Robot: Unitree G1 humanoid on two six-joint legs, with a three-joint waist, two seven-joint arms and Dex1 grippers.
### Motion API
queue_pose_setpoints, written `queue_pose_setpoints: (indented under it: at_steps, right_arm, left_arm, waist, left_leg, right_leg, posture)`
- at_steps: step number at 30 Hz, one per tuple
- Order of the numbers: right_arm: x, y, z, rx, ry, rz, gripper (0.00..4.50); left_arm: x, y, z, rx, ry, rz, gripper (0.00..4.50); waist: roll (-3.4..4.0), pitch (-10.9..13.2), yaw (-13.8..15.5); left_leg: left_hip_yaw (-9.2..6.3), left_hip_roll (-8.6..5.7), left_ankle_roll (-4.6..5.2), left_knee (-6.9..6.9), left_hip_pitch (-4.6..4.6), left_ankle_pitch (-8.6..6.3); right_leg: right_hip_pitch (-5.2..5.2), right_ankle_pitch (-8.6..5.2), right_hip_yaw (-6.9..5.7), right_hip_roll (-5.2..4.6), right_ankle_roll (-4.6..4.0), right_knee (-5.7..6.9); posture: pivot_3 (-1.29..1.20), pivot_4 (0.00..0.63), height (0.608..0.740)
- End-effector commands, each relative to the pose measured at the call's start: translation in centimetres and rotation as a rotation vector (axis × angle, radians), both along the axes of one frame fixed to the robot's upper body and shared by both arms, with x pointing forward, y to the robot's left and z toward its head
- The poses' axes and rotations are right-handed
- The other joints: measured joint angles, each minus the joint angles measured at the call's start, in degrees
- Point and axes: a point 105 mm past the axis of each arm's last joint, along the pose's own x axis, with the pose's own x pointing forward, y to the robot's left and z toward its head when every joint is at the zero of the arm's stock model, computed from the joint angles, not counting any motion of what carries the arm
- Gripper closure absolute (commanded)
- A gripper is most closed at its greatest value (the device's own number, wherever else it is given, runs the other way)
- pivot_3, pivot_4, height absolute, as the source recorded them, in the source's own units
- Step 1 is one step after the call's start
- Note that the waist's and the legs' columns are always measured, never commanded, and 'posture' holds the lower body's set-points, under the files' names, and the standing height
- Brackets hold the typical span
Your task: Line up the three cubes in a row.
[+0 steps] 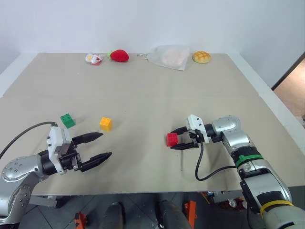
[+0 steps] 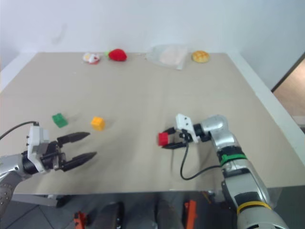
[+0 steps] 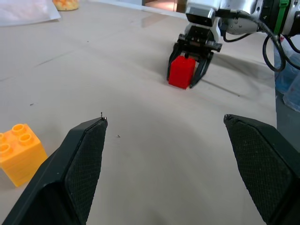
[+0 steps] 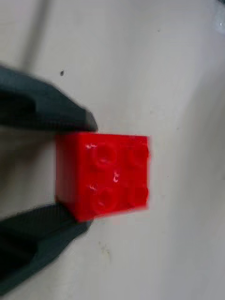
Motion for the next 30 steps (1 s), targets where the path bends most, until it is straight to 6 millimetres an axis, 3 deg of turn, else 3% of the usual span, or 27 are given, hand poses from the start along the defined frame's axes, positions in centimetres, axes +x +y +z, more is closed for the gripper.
queue_pose_setpoints:
  at_steps: [1, 2, 5, 12, 15, 17, 21, 27, 30]
  right_arm:
    - [0.4, -0.4, 0.2, -0.022, -0.027, -0.024, 0.55]
    - [0.4, -0.8, 0.3, -0.030, -0.019, -0.024, 0.24]
    - [0.1, -2.2, 1.4, -0.045, -0.005, -0.018, 0.24]
    - [-1.3, -5.9, 8.3, -0.021, -0.121, -0.029, 0.24]
    - [-2.0, -6.1, 9.8, -0.010, -0.146, -0.018, 0.24]
    - [-1.6, -5.2, 10.8, 0.041, -0.179, -0.027, 0.24]
    - [-0.4, -0.8, 14.5, 0.322, -0.227, -0.081, 0.24]
    - [-1.9, 3.5, 13.5, 0.388, -0.200, -0.023, 0.24]
    - [-2.3, 4.8, 12.7, 0.392, -0.190, -0.019, 0.24]
  left_arm:
    - [0.3, 0.1, 0.5, 0.006, -0.037, 0.042, 0.40]
    - [0.6, 0.4, 0.1, 0.003, -0.024, 0.078, 0.40]
    - [1.1, 1.4, -0.8, -0.018, 0.029, 0.177, 0.40]
    - [1.2, 3.1, -1.2, -0.115, 0.064, 0.323, 0.40]
    - [1.4, 4.1, -1.2, -0.153, 0.056, 0.390, 0.40]
    - [1.7, 4.7, -1.5, -0.162, 0.051, 0.440, 0.40]
    - [2.6, 6.2, -2.7, -0.104, 0.025, 0.541, 0.40]
    - [2.7, 12.1, -2.5, -0.177, -0.056, 0.849, 0.40]
    - [2.5, 13.3, -2.8, -0.186, -0.062, 0.919, 0.40]
  waist:
    - [-0.01, 0.0, 0.0]
    - [-0.01, 0.0, 0.0]
    - [0.00, 0.0, 0.1]
    - [0.12, 0.1, 0.2]
    - [0.08, 0.1, 0.0]
    - [0.02, 0.0, -0.4]
    - [0.04, 0.0, -1.0]
    - [-0.08, 0.0, -0.4]
    - [-0.11, -0.1, -0.1]
  left_leg:
    - [0.00, 0.00, 0.00, -0.01, 0.00, 0.00]
    - [-0.01, 0.00, 0.00, -0.01, 0.00, 0.00]
    - [-0.01, 0.00, 0.00, -0.03, 0.00, 0.00]
    - [0.09, -0.09, 0.00, 0.00, -0.04, 0.00]
    - [0.08, -0.02, 0.00, -0.02, 0.03, -0.03]
    - [0.13, 0.07, 0.03, -0.02, 0.17, -0.05]
    - [0.11, 0.13, 0.04, 0.01, 0.23, -0.04]
    - [-0.04, 0.14, 0.02, 0.04, 0.06, -0.03]
    - [0.00, 0.18, -0.13, 0.03, 0.03, -0.13]
  right_leg:
    - [0.00, 0.00, 0.00, 0.00, 0.00, 0.00]
    - [0.00, 0.00, -0.01, 0.01, 0.00, 0.00]
    - [0.00, -0.01, 0.01, 0.01, 0.00, 0.00]
    - [-0.03, -0.04, 0.09, -0.09, 0.07, -0.01]
    - [-0.02, -0.05, 0.08, -0.04, 0.06, 0.00]
    - [0.01, -0.03, 0.09, 0.05, 0.01, 0.00]
    - [-0.03, 0.12, 0.20, 0.24, -0.12, 0.07]
    - [-0.09, 0.14, 0.22, 0.34, -0.11, 0.09]
    - [-0.11, 0.03, 0.22, 0.33, -0.11, 0.08]
  posture:
    - [0.00, 0.150, 0.739]
    - [0.00, 0.150, 0.739]
    - [0.00, 0.150, 0.739]
    - [0.00, 0.150, 0.739]
    - [0.00, 0.150, 0.739]
    - [0.00, 0.150, 0.739]
    - [0.00, 0.150, 0.739]
    - [0.00, 0.150, 0.739]
    - [0.00, 0.150, 0.739]
